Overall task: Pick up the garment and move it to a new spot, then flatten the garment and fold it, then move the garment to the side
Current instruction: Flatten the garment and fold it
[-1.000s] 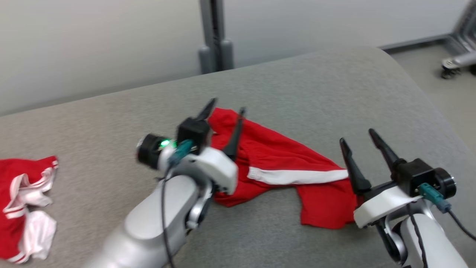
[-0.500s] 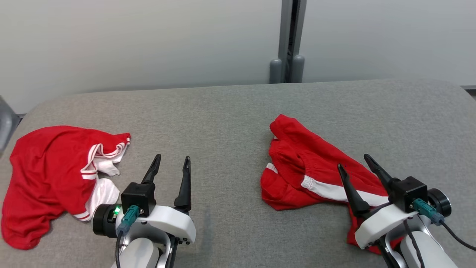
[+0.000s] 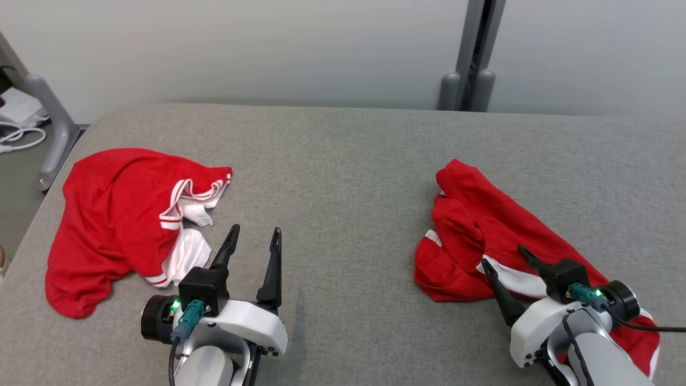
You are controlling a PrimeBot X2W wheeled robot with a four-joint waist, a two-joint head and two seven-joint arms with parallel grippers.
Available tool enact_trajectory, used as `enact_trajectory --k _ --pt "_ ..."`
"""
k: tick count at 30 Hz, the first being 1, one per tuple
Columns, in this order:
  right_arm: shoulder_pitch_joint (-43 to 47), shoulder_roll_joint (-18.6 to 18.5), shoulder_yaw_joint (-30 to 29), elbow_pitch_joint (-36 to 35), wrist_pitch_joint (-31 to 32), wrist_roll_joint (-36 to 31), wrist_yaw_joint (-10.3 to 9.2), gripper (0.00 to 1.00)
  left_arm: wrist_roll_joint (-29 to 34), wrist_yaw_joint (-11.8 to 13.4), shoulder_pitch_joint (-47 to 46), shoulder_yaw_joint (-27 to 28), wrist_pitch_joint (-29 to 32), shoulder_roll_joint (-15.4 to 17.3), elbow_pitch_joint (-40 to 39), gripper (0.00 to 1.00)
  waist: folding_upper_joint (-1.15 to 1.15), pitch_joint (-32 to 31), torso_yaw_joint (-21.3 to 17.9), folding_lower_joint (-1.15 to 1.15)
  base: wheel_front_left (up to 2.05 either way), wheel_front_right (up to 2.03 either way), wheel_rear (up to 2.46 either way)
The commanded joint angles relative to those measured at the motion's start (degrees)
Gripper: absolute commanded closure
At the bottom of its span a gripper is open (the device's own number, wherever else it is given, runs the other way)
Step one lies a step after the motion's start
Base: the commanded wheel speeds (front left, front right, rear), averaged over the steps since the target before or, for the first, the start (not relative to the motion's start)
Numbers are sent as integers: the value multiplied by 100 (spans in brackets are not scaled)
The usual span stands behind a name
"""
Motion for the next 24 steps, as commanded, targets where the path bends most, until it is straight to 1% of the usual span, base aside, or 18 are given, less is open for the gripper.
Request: enact_trajectory --k 1,5,9,10,11,12,17,24 --pt "-74 3 -3 110 -30 -32 -1 0 61 -40 48 56 -23 20 21 0 0 66 98 0 0 0 0" --pt "-177 42 3 378 -30 -102 -1 0 114 -128 80 151 -23 -10 45 0 0 137 202 0 0 0 0" --pt "-248 58 -47 610 -30 -123 -1 0 83 -150 75 136 -23 -17 10 0 0 180 259 0 0 0 0" --pt "-269 64 -68 672 -30 -124 -1 53 54 -139 72 111 -23 -17 -2 0 0 188 270 0 0 0 0" --pt "-293 65 -108 713 -30 -135 -1 87 32 -125 68 92 -23 -16 -14 0 0 194 279 0 0 0 0" --pt "-307 66 -158 743 -30 -148 -1 100 10 -108 64 79 -23 -16 -27 0 0 199 282 0 0 0 0" --pt "-294 82 -456 671 -30 -225 -1 100 -6 -69 107 87 -23 -17 -21 0 0 156 206 0 0 0 0" --pt "-291 6 -658 179 -31 -317 -1 100 -85 -82 139 89 -23 -15 -12 0 0 -15 -13 0 0 0 0"
